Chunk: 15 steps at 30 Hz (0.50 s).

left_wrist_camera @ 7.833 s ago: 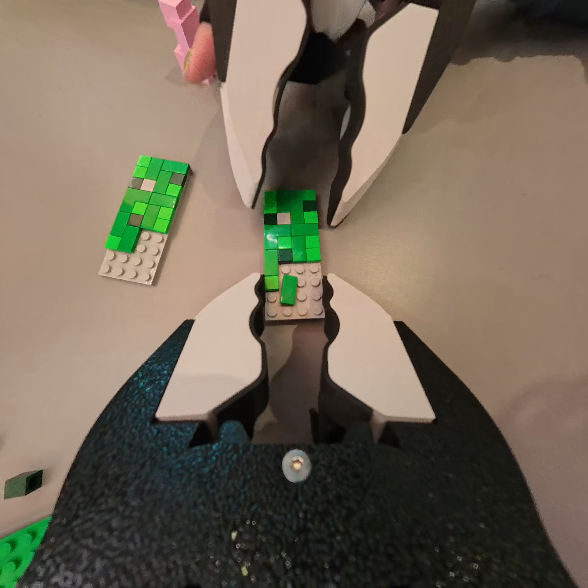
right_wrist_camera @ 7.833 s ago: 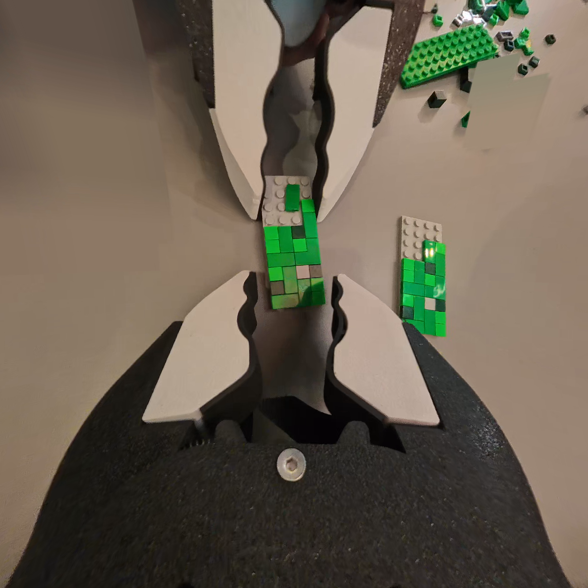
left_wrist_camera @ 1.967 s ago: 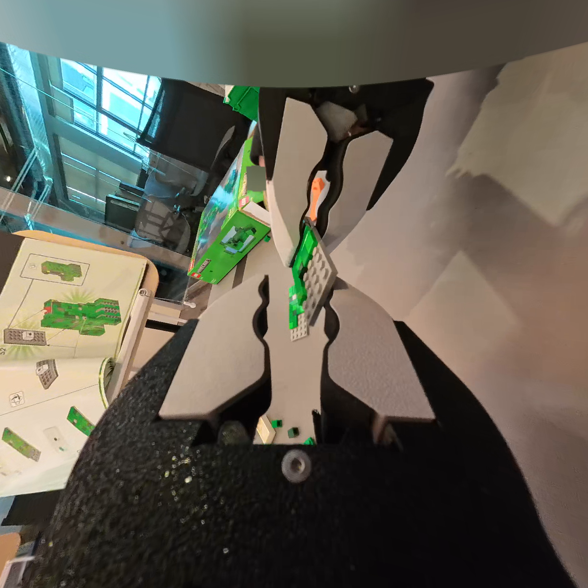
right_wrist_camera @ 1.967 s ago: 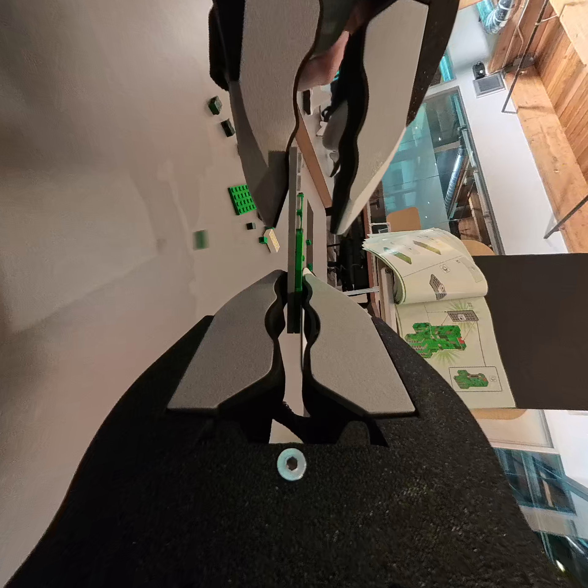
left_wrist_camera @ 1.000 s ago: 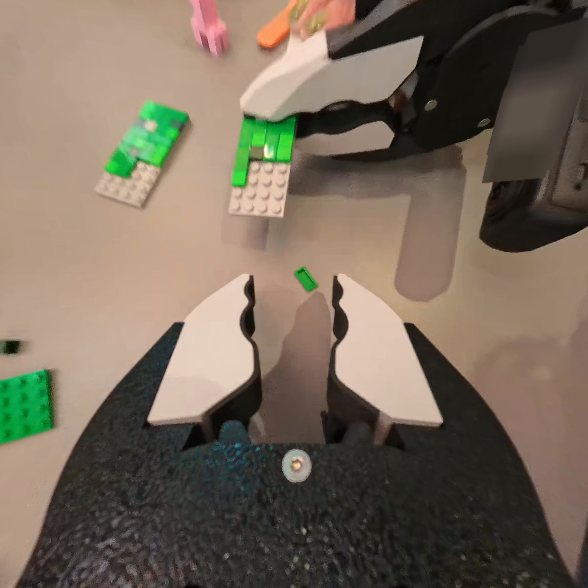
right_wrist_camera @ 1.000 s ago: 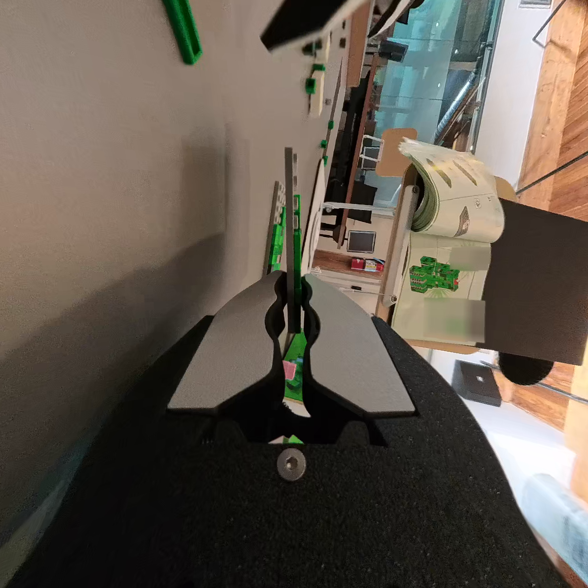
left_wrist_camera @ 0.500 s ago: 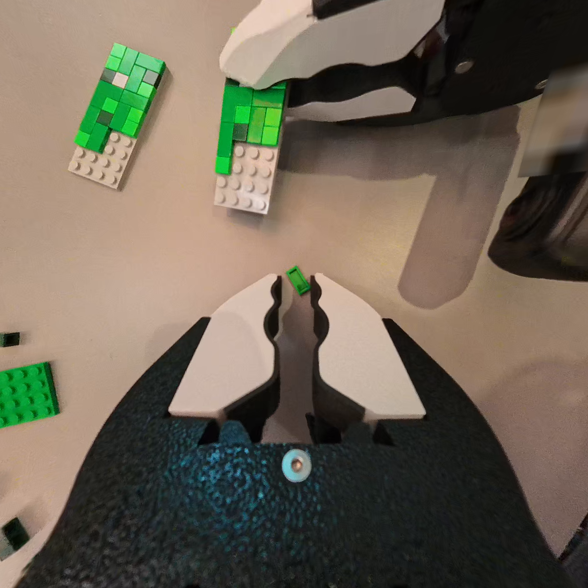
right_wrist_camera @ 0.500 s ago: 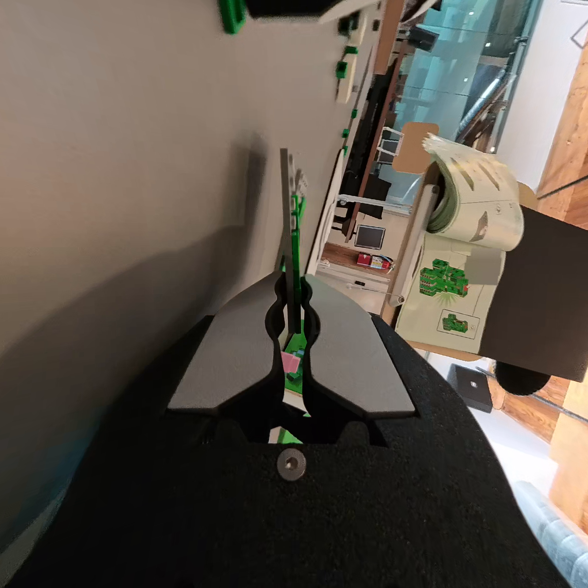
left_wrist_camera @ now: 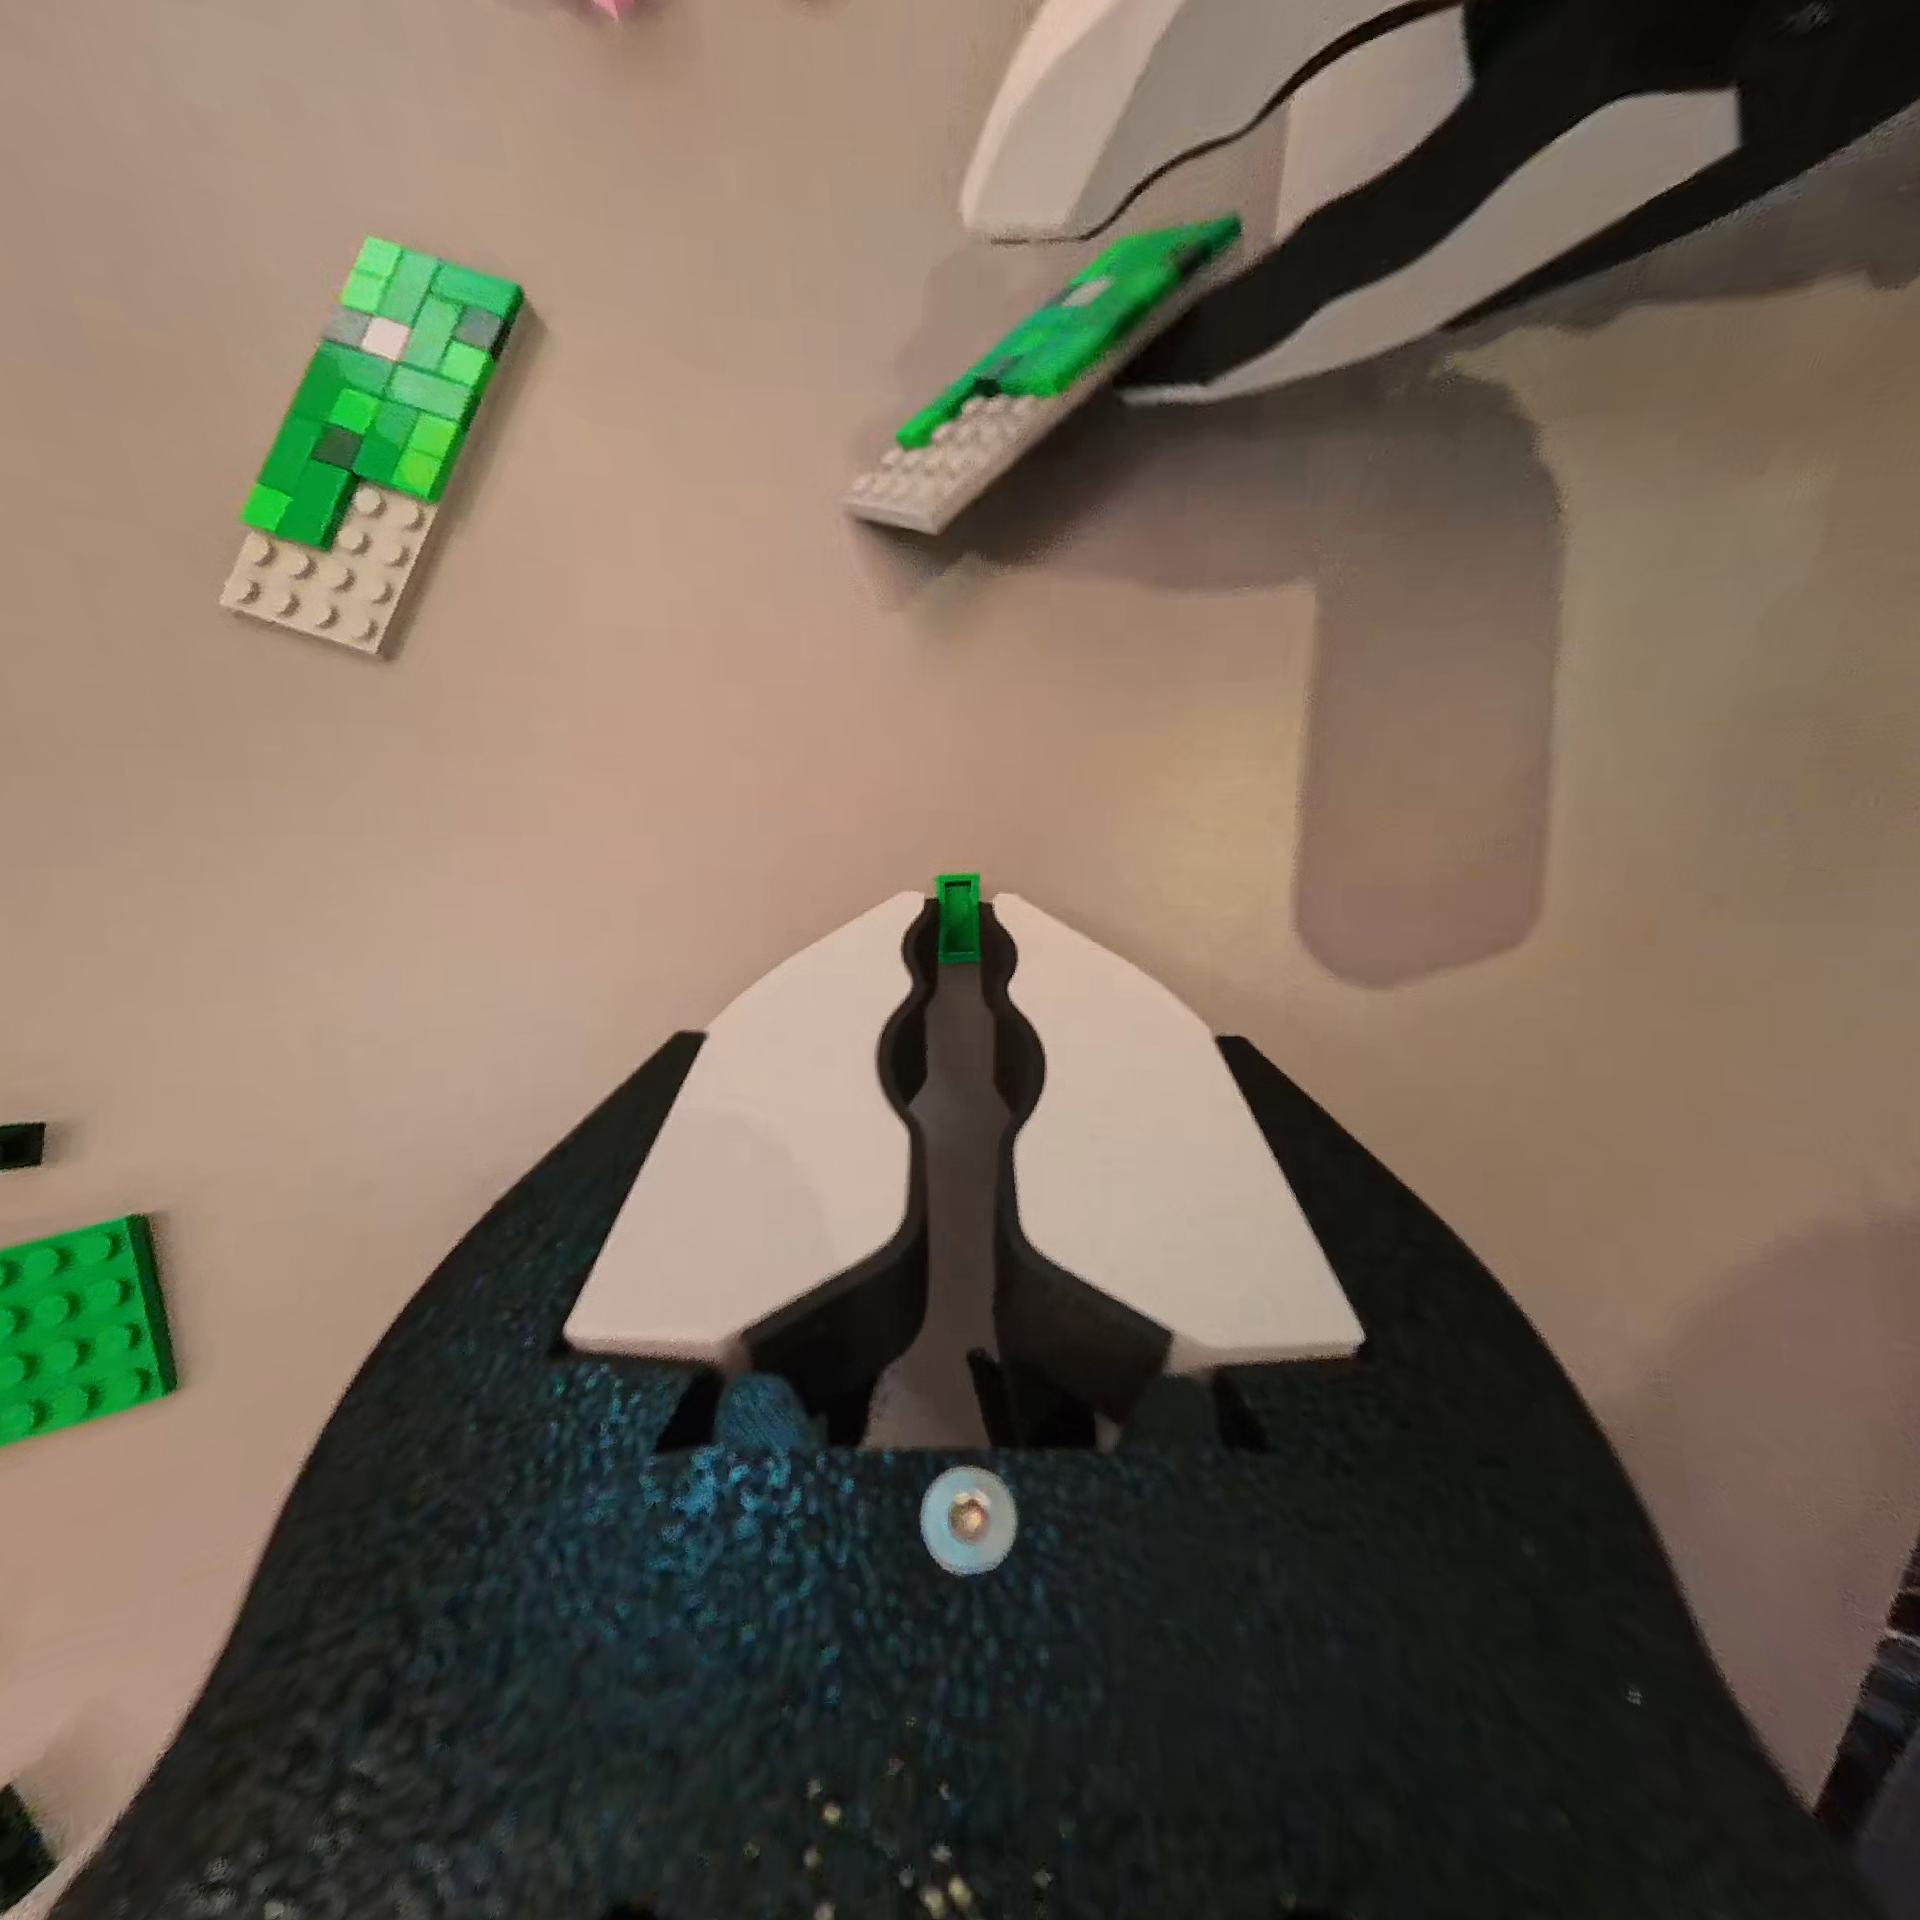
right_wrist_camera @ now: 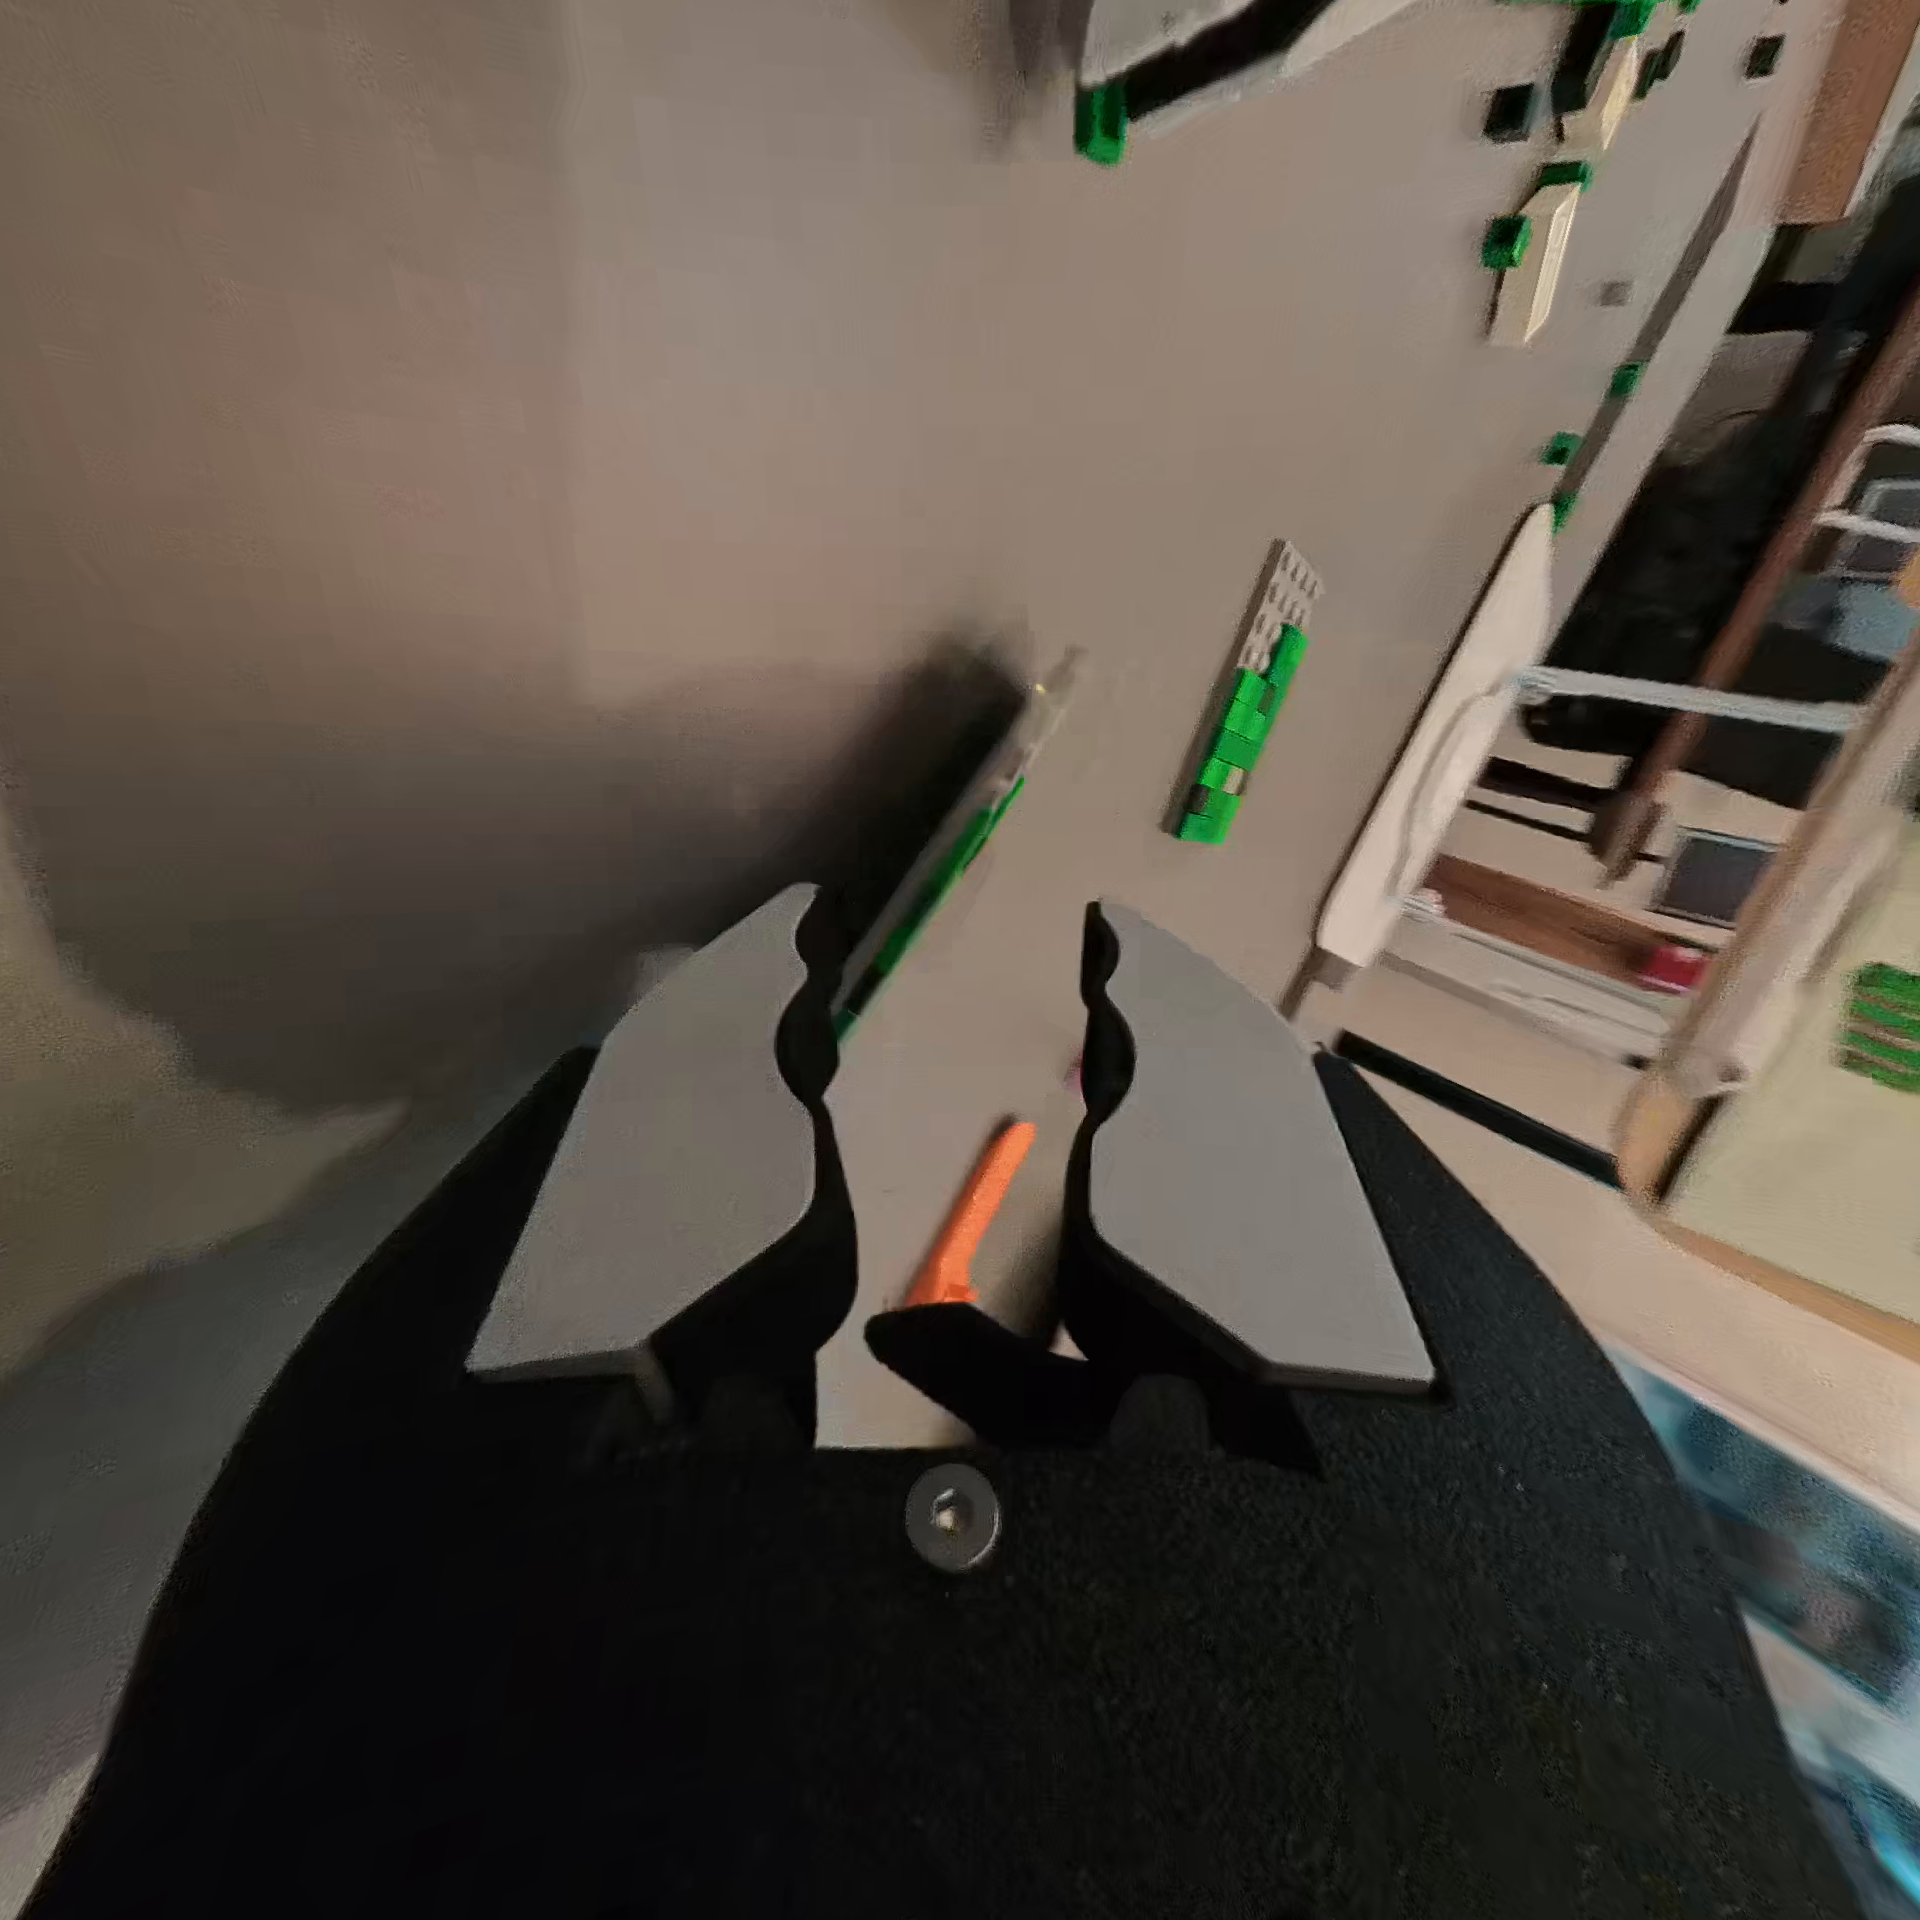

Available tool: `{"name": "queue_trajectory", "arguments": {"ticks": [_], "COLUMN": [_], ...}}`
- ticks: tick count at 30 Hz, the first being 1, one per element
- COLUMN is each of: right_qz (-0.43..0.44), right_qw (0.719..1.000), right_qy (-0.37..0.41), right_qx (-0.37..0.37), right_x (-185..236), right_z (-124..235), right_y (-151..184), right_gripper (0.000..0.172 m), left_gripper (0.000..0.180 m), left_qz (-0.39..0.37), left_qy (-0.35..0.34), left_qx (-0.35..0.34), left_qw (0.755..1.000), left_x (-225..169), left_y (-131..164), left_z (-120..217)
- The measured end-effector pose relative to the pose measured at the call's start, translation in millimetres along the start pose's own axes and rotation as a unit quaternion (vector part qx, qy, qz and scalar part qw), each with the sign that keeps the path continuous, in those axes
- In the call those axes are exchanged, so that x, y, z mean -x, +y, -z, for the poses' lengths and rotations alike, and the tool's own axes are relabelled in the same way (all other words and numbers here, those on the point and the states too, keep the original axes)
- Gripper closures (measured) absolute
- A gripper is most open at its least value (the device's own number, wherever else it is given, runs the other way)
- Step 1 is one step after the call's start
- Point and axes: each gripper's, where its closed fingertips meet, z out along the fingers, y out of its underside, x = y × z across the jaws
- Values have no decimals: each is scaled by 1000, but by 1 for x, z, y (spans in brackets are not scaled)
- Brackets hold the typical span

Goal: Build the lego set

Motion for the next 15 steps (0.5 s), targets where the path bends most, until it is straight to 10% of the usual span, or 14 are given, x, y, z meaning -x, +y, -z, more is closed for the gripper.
{"name": "queue_trajectory", "arguments": {"ticks": [7,11,15], "right_qz": [-132,-293,-442], "right_qw": [986,922,817], "right_qy": [-72,-90,-124], "right_qx": [-70,-235,-349], "right_x": [5,-25,-54], "right_z": [22,53,76], "right_y": [-19,-63,-94], "right_gripper": [115,132,158], "left_gripper": [174,174,174], "left_qz": [11,40,-18], "left_qy": [85,221,216], "left_qx": [-137,-249,-332], "left_qw": [987,942,918], "left_x": [-14,-38,-44], "left_y": [-24,-48,-58], "left_z": [30,61,81]}}
